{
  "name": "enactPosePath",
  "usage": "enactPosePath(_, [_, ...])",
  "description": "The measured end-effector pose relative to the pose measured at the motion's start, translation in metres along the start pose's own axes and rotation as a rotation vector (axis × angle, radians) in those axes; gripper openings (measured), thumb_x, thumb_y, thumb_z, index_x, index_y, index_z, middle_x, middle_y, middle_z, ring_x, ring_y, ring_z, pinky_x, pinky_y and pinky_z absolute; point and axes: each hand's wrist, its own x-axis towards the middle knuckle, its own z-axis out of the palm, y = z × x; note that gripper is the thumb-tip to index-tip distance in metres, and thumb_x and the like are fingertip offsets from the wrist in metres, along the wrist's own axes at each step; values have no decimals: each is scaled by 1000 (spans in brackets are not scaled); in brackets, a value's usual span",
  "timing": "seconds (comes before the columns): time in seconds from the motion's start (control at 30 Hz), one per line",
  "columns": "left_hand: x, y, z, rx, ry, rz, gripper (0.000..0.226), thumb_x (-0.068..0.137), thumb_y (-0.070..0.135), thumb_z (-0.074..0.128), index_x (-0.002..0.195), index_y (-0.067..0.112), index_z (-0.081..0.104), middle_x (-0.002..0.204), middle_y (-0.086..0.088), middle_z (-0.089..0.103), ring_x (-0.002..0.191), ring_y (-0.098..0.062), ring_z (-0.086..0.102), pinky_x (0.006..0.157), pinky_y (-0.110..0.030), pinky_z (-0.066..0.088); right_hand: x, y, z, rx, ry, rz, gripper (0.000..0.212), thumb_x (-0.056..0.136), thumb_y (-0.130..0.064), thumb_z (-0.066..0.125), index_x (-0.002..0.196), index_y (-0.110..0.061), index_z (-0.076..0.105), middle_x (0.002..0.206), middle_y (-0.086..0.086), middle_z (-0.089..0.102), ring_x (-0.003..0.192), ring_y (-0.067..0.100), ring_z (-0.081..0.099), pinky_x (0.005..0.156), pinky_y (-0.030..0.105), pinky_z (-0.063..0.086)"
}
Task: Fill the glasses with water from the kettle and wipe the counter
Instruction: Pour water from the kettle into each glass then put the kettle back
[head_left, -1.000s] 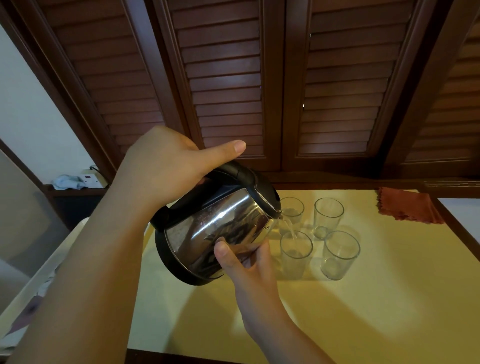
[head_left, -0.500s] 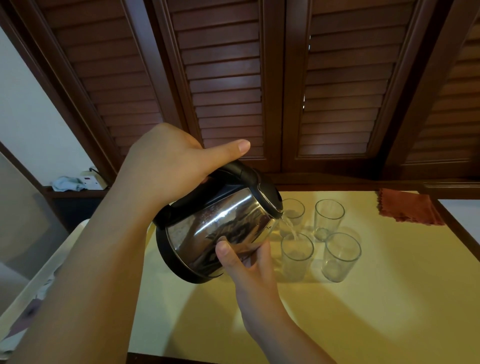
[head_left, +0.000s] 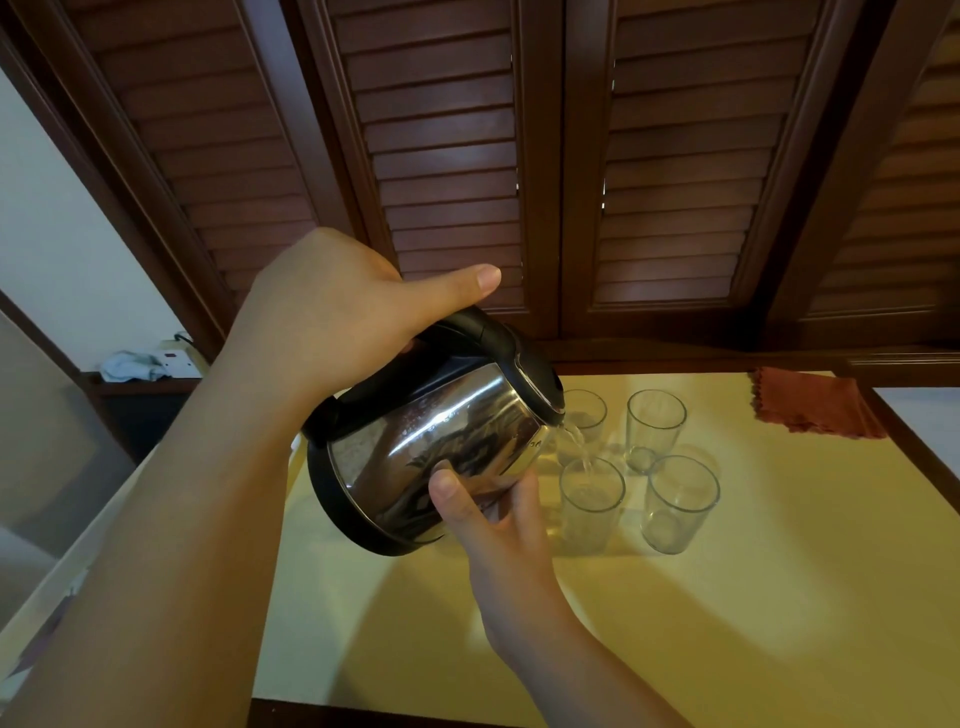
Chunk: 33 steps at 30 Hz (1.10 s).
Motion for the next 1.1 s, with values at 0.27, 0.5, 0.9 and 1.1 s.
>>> enactPosePath(0.27, [-1, 2, 0, -6, 3, 4, 84, 69, 94, 55, 62, 13, 76, 61, -8, 71, 64, -21, 68, 66, -38, 51, -2, 0, -2, -6, -12, -21, 89, 68, -55, 87, 147, -38, 51, 133, -17, 71, 120, -4, 67, 88, 8, 54])
enactPosePath(0.5, [-4, 3, -1, 7, 23, 14, 82, 70, 95, 56, 57, 16, 74, 55, -5, 68, 59, -17, 66, 63, -35, 50, -6, -3, -1, 14, -15, 3, 89, 65, -60, 90, 143, -48, 50, 132, -24, 71, 120, -7, 67, 87, 7, 54])
enactPosePath(0.9, [-7, 5, -2, 31, 23, 8, 84, 69, 95, 53, 60, 14, 75, 59, -6, 70, 62, -19, 67, 68, -38, 52, -8, -5, -1, 19, -14, 20, 100, 58, -69, 93, 145, -43, 51, 130, -21, 71, 118, -8, 67, 85, 7, 54])
enactPosePath(1.1, [-10, 4, -1, 17, 25, -22, 86, 65, 97, 50, 59, 15, 75, 59, -5, 71, 63, -18, 69, 70, -39, 54, -9, -4, -4, 5, -30, 30, 94, 64, -57, 89, 148, -36, 50, 134, -15, 71, 117, -6, 68, 85, 7, 55])
